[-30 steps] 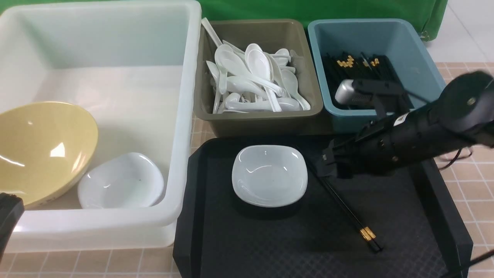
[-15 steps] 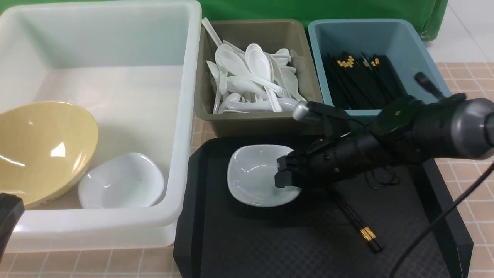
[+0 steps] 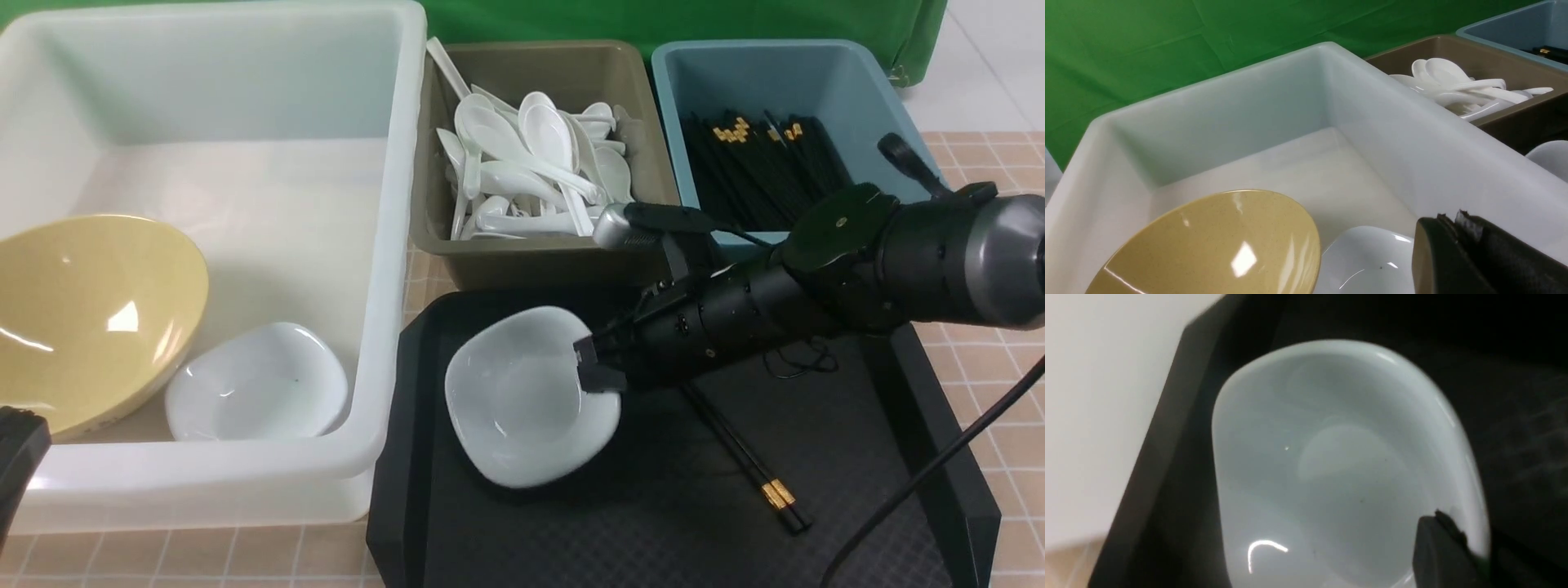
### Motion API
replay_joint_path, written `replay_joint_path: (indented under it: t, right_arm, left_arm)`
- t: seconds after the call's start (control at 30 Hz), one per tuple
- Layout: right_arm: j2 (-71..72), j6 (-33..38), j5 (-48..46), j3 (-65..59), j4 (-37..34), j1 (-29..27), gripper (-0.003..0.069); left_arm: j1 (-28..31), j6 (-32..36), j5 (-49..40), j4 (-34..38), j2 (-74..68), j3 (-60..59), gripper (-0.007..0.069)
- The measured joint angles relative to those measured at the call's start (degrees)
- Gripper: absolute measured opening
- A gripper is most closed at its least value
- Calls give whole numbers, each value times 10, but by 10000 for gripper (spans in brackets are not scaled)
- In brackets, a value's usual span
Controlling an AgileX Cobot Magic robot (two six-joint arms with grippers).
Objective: On brown table put chopsticks spoon bowls plates into blue grey white boxes.
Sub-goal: 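Reach for and grasp the small white dish on the black tray, then place the white bowl into the white bin on top of the stacked bowls with the right gripper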
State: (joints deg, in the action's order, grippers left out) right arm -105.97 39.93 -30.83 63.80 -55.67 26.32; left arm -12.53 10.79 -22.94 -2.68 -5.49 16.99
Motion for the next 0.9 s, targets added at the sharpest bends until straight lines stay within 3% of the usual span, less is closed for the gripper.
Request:
replay_joint_path:
  t: [0.2,0.33,0.47,0.5,0.63,0.9]
  right_arm:
    - [88,-21,-36,0,103,0,69]
    - [147,-31,-27,14,118,10,69]
    - [152,-34,-7,78,120,56,69]
    - [136,-22,8,123,120,94,69]
    - [52,17,28,232,119,154,69]
    - [-137,22,42,438,159,167,69]
  left_arm:
    - [0,-21,0,27,49,14,1]
    - [0,-27,-5,23,63,15,1]
    - [0,-27,-3,6,64,15,1]
    - [0,-27,-1,-4,64,15,1]
    - [0,-30,-1,-21,64,15,1]
    - [0,-41,0,-30,64,15,4]
